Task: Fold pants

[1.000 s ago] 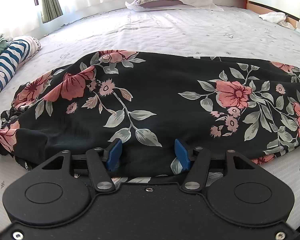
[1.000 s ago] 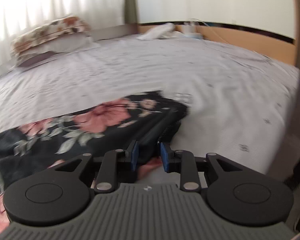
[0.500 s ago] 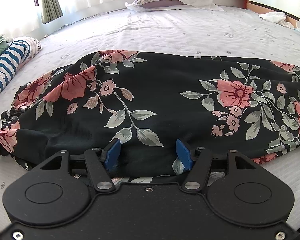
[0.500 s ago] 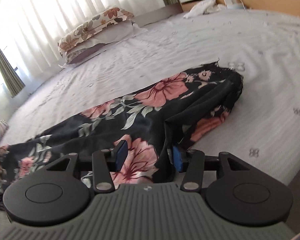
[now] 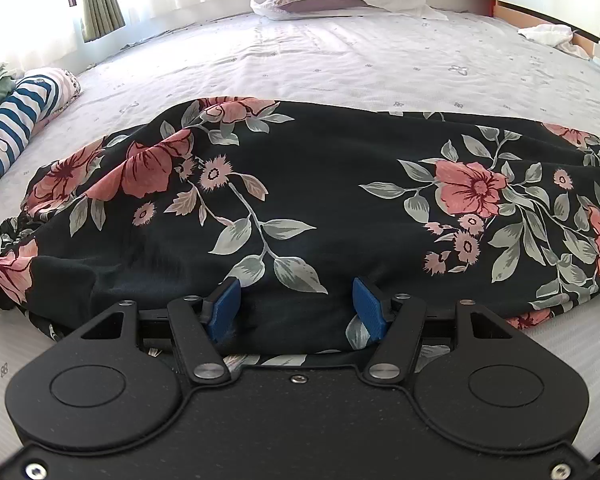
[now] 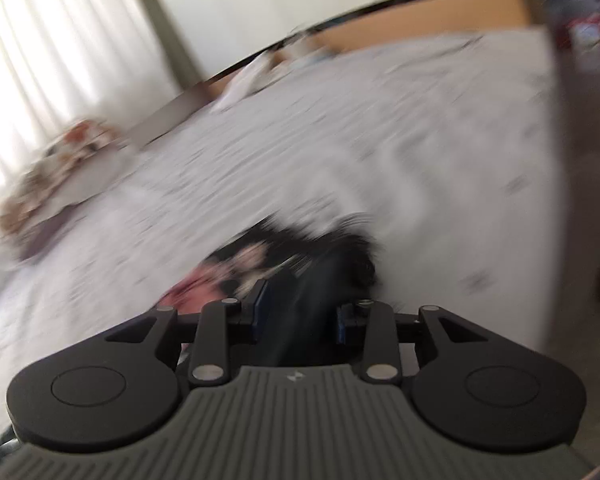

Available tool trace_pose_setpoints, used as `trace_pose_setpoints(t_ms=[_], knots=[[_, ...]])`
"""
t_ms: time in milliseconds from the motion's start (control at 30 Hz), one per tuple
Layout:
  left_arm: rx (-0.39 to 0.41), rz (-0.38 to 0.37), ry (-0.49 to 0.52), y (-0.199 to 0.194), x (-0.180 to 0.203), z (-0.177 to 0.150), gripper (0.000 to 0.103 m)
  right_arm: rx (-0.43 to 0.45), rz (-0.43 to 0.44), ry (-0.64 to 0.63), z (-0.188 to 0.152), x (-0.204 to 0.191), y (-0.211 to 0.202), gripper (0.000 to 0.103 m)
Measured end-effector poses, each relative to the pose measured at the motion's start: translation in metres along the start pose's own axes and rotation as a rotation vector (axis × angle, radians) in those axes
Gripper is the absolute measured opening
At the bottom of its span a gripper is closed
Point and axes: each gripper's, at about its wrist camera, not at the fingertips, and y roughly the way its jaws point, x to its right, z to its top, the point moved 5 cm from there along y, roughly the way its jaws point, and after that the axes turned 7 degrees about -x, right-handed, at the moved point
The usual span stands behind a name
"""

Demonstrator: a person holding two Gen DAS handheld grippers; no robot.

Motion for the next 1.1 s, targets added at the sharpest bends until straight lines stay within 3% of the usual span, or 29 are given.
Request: trace_pose_setpoints(t_ms=[100,200,267,367,500,600,733,833,1000,1100], knots=[[0.004,0.006,0.002,0.000,0.001,-0.001,0.062,0.059,-0.130,-0.039,0.012,0.023,-0.011,0.050],[0.003,0.005,0.001,0.000,0.000,-0.001,0.062,0.052,-0.150,-0.093,0.011,0.032,-0.020,0.052],[0.001,0.005,0.000,0.000,0.001,-0.001,0.062,0.025,-0.115,-0.139,0.005,0.030,-0.023,0.058],[0.000,0.007,0.000,0.000,0.001,-0.001,0.062,-0.101,-0.011,-0.123,-0.010,0.026,-0.021,0.058],[-0.001,0.004,-0.004,0.000,0.001,0.000,0.062,-0.150,0.061,-0.148,-0.023,0.011,-0.028,0.066],[0.001,0.002,-0.009,-0.002,0.000,0.001,0.062,-0.224,0.153,-0.080,-0.027,0.007,-0.021,0.067],[0.003,0.012,-0.007,-0.004,0.000,0.001,0.061,-0.226,0.167,-0.047,-0.027,0.006,-0.016,0.068],[0.026,0.003,0.002,-0.013,0.009,0.007,0.048,-0.223,0.190,0.030,-0.018,0.010,0.001,0.068],[0.144,-0.093,0.084,-0.046,0.058,0.027,0.048,-0.211,0.192,0.105,-0.002,0.010,0.020,0.068],[0.169,-0.188,0.120,-0.054,0.099,0.034,0.047,-0.208,0.196,0.110,-0.007,0.013,0.007,0.068]])
